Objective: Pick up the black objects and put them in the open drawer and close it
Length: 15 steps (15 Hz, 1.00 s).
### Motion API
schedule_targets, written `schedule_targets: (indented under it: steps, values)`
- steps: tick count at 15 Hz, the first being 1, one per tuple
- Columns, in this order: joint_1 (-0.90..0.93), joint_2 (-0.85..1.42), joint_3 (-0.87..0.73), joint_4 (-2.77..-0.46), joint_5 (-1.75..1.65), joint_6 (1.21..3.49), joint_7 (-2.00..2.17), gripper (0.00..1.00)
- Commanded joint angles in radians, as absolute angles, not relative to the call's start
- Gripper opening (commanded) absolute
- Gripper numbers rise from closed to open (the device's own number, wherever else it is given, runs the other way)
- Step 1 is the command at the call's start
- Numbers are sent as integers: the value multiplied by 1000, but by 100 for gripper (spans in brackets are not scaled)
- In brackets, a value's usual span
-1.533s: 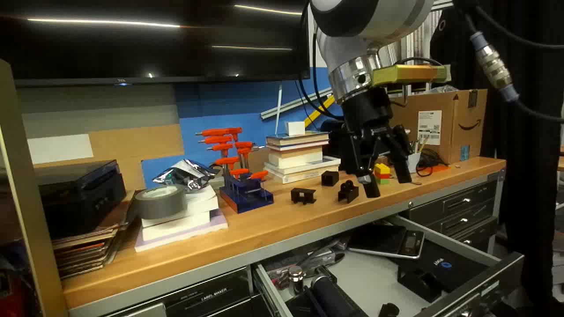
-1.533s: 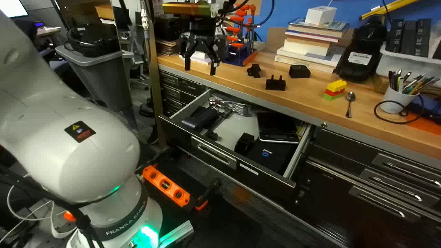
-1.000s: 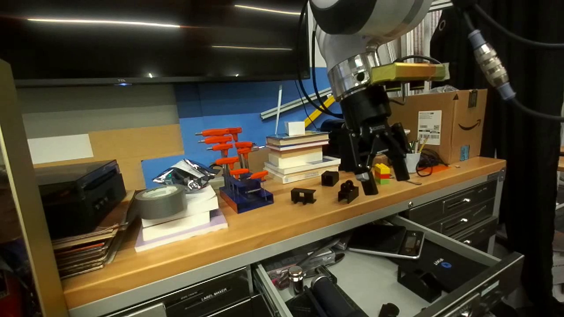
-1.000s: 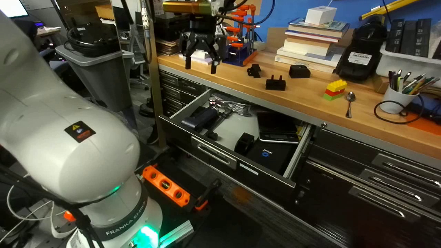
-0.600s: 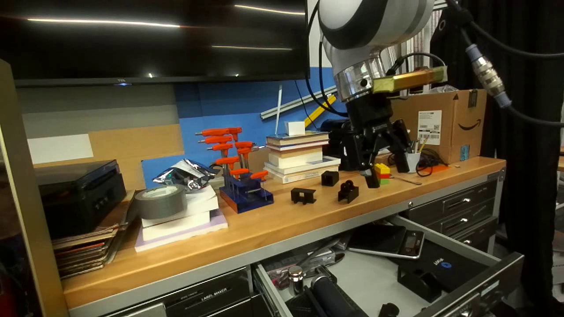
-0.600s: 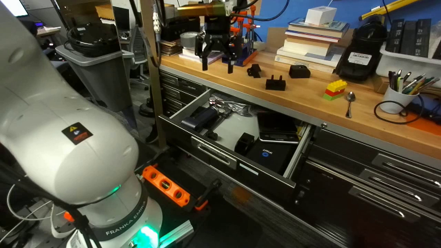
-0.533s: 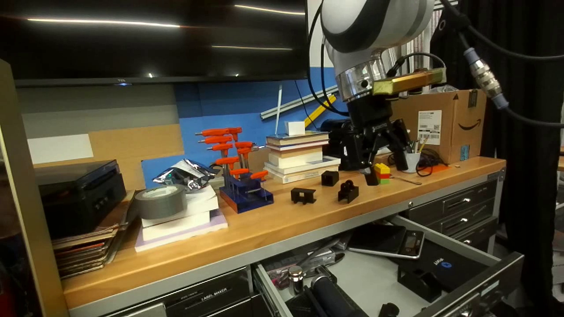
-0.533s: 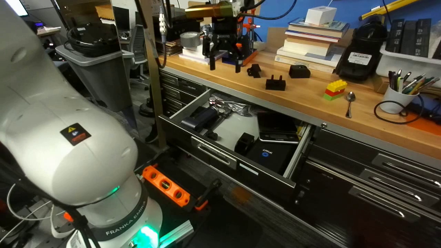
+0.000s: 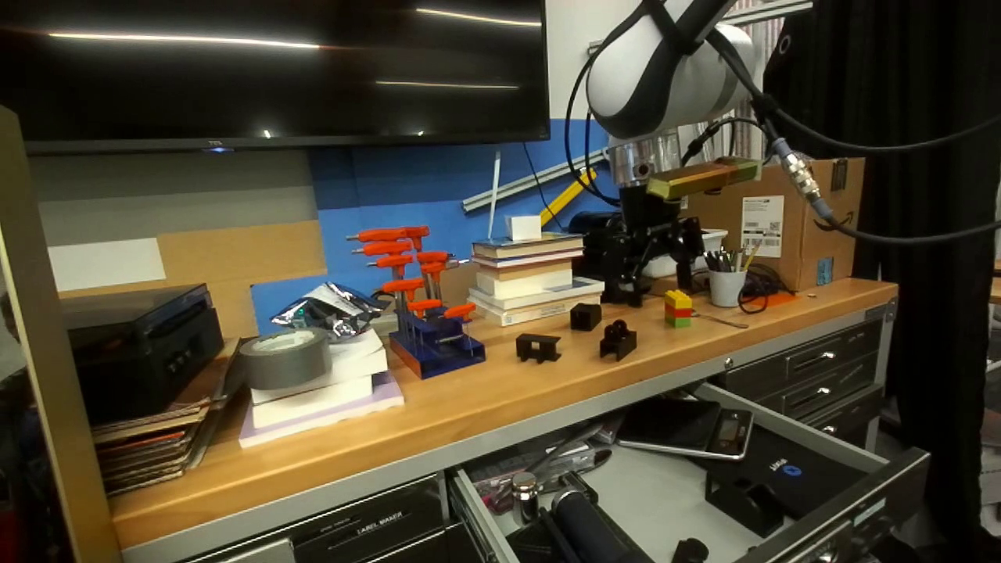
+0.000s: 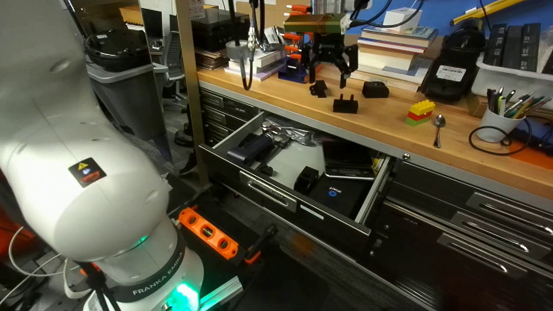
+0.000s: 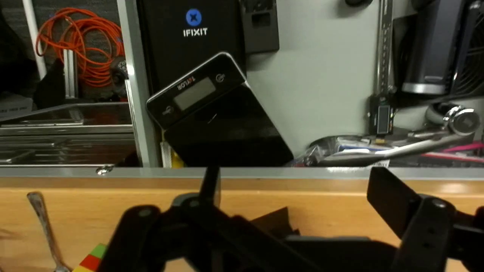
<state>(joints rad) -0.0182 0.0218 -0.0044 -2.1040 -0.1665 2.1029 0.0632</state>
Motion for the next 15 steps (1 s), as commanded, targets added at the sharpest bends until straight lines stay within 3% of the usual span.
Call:
schedule_targets:
  steps: [1,8,15]
  values:
    - [-37,131,-31,-1954,-134,2149,57,100]
    - [-71,384,-45,-1658,18,2202,81,100]
    - [-78,681,-43,-1300,138,2117,223,100]
